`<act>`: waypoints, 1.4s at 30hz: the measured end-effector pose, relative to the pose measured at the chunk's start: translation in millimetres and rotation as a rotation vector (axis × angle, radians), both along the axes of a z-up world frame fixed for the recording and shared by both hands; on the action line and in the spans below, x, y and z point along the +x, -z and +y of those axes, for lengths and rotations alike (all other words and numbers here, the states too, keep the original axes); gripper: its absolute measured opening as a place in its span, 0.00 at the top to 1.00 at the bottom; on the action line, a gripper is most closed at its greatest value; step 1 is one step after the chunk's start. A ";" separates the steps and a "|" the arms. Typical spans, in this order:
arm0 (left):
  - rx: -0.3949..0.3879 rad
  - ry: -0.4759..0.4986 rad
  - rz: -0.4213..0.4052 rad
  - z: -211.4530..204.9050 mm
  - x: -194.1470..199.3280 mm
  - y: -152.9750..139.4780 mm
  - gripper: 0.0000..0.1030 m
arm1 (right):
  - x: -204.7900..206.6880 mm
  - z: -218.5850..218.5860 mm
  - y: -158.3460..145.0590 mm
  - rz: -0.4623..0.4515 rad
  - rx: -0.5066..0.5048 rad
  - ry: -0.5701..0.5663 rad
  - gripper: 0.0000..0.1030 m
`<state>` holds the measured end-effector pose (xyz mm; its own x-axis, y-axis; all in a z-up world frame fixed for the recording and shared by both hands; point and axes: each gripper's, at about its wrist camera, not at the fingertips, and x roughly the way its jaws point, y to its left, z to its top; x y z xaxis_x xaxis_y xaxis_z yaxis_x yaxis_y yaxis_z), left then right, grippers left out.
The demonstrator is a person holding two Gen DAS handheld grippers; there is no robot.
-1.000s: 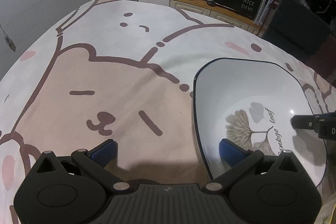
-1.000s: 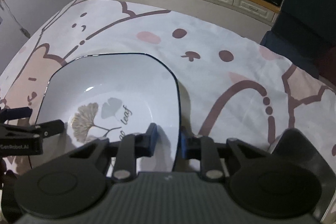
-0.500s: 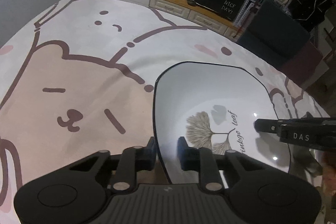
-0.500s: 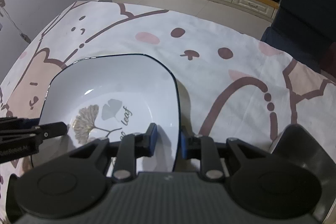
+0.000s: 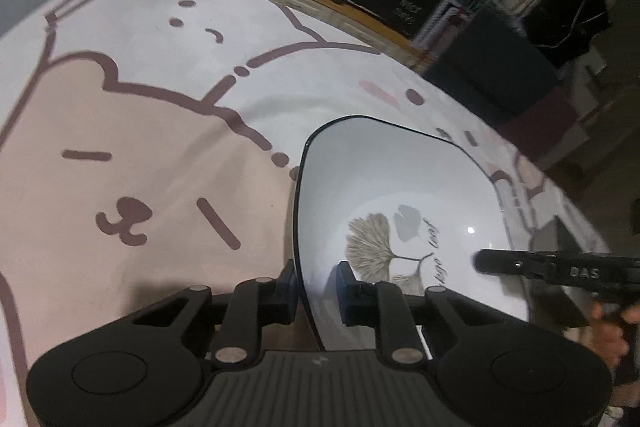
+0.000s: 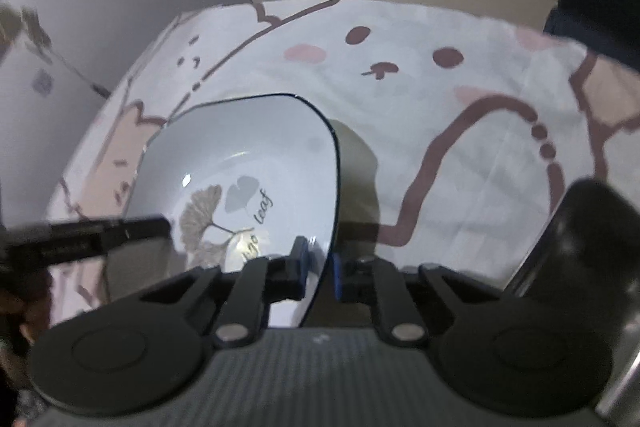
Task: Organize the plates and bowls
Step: 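Close the right gripper on the plate rim while the left gripper closes beside it, then lift the white plate with both grippers and carry it toward the yellow-rimmed bowl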
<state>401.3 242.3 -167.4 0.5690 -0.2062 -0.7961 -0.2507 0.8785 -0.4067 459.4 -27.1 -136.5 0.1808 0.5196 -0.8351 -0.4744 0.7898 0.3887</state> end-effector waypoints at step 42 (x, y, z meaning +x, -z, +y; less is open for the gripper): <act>-0.009 0.045 -0.201 -27.2 -41.9 -91.8 0.88 | -37.9 -47.6 -60.6 -0.136 0.168 0.038 0.88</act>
<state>359.4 215.0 -75.5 0.7063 -0.2410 -0.6657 -0.1247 0.8832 -0.4520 421.5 -74.7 -76.0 0.3081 0.6397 -0.7042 -0.5021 0.7380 0.4508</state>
